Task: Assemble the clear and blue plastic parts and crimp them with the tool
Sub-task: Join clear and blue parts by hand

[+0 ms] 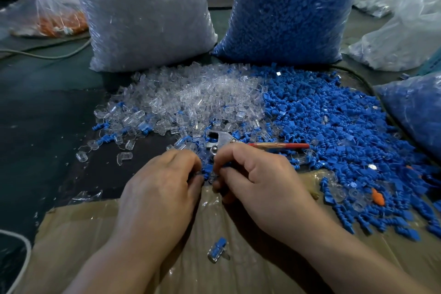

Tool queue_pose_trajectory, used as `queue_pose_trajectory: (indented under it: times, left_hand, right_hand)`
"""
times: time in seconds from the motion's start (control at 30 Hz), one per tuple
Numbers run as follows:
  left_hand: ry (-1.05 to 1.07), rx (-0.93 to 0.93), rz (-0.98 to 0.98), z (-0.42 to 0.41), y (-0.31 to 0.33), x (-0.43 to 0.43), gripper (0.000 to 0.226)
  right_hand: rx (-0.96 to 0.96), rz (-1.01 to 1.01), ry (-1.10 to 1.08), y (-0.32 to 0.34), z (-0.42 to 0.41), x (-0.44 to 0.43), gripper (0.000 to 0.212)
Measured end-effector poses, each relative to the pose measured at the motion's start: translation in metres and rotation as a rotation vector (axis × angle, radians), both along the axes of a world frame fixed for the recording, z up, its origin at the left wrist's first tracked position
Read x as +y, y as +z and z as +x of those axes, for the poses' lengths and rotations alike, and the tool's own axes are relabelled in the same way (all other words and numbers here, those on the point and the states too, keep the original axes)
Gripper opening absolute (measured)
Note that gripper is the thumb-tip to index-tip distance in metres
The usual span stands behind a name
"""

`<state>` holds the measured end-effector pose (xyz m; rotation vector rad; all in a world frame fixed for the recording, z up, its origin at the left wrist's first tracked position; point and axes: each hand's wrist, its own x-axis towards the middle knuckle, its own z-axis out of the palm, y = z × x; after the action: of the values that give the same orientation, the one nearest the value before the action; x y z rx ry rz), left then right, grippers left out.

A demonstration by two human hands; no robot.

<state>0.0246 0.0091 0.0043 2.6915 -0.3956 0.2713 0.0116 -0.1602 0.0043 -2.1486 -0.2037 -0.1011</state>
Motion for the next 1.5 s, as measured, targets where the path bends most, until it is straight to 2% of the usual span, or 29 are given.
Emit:
queue_pose_trajectory:
  times: [0.07, 0.17, 0.2, 0.27, 0.33, 0.47, 0.57, 0.7, 0.87, 0.93, 1.07, 1.27, 1.4, 1.5]
  left_hand:
    - [0.031, 0.002, -0.116, 0.002, -0.003, 0.001, 0.015]
    - [0.08, 0.088, -0.484, 0.0, -0.003, 0.001, 0.017]
    - [0.094, 0.176, -0.66, -0.001, -0.002, 0.0, 0.018]
    - [0.098, 0.364, -0.981, -0.004, 0.002, -0.002, 0.026]
    - [0.074, 0.465, -1.141, -0.004, 0.004, -0.003, 0.035]
    - [0.023, 0.668, -1.366, -0.003, 0.009, -0.004, 0.018]
    - [-0.002, 0.74, -1.378, -0.003, 0.01, -0.004, 0.015]
    - [0.008, 0.778, -1.372, -0.003, 0.012, -0.005, 0.024]
    - [0.006, 0.817, -1.361, -0.004, 0.014, -0.006, 0.02]
    - [-0.005, 0.834, -1.349, -0.004, 0.013, -0.005, 0.019]
    - [-0.019, 0.888, -1.304, -0.007, 0.015, -0.004, 0.022]
    - [0.054, 0.544, -1.153, -0.012, 0.014, -0.011, 0.034]
    - [-0.019, 0.505, -1.062, -0.016, 0.021, -0.009, 0.039]
    - [-0.035, 0.494, -1.028, -0.016, 0.024, -0.007, 0.03]
  right_hand:
    - [0.032, 0.092, 0.002, 0.003, 0.0, 0.0, 0.019]
    - [0.138, 0.356, -0.012, 0.008, -0.002, -0.002, 0.02]
    - [0.131, 0.382, -0.014, 0.009, -0.003, -0.003, 0.015]
    - [0.072, 0.31, -0.02, 0.009, -0.004, -0.006, 0.011]
    - [0.053, 0.277, -0.028, 0.009, -0.005, -0.007, 0.017]
    - [0.143, 0.442, 0.094, 0.013, -0.011, -0.003, 0.021]
    - [0.049, 0.325, 0.143, 0.016, -0.014, -0.001, 0.019]
    - [-0.039, 0.228, 0.079, 0.017, -0.015, -0.004, 0.008]
    - [-0.299, -0.061, 0.11, 0.019, -0.012, -0.004, 0.007]
    - [-0.35, -0.084, 0.15, 0.019, -0.013, -0.004, 0.008]
    - [-0.355, -0.053, 0.071, 0.021, -0.016, -0.004, 0.004]
    - [-0.319, -0.124, 0.127, 0.017, -0.014, -0.003, 0.005]
    - [-0.346, -0.181, 0.078, 0.019, -0.015, -0.003, 0.014]
    - [-0.313, -0.217, 0.078, 0.019, -0.015, -0.005, 0.015]
